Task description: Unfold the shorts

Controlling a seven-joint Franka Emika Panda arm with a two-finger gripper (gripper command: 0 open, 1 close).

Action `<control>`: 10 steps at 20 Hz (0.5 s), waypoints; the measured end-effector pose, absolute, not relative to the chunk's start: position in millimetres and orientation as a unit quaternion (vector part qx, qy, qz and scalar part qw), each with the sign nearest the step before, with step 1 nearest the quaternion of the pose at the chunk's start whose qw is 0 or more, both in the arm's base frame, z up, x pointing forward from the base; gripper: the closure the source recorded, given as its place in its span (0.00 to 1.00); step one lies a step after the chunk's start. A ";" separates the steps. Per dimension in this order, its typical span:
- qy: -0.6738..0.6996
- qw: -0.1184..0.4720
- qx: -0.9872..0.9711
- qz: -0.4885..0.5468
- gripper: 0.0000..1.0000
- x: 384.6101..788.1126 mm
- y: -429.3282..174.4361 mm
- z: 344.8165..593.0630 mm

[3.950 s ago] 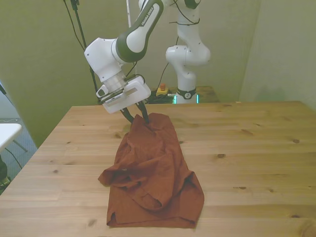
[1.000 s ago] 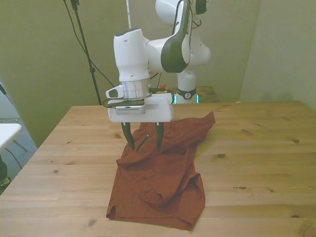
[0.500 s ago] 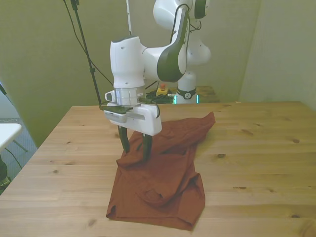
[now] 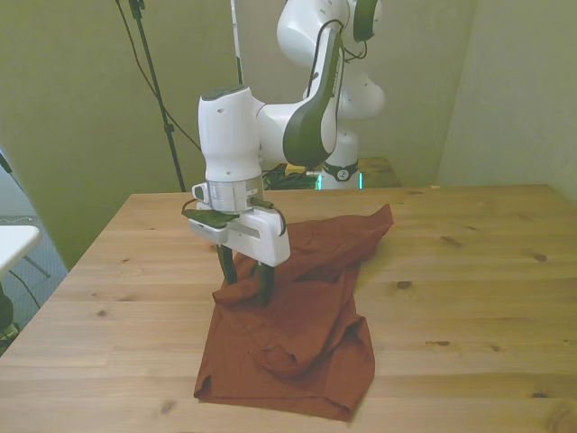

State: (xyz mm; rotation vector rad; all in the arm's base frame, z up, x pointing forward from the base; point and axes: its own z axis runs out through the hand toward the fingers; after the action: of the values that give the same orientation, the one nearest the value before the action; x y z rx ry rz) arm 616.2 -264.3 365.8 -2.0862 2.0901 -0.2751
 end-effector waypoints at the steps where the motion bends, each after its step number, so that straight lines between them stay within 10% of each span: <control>1: 0.701 0.089 -0.701 -0.091 1.00 616.6 -263.8 365.5; 10: 0.698 0.088 -0.706 -0.082 1.00 617.1 -263.3 357.0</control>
State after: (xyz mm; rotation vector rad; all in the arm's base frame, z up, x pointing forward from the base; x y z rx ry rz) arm 617.1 -263.3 357.0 -2.1002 2.0779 -0.2442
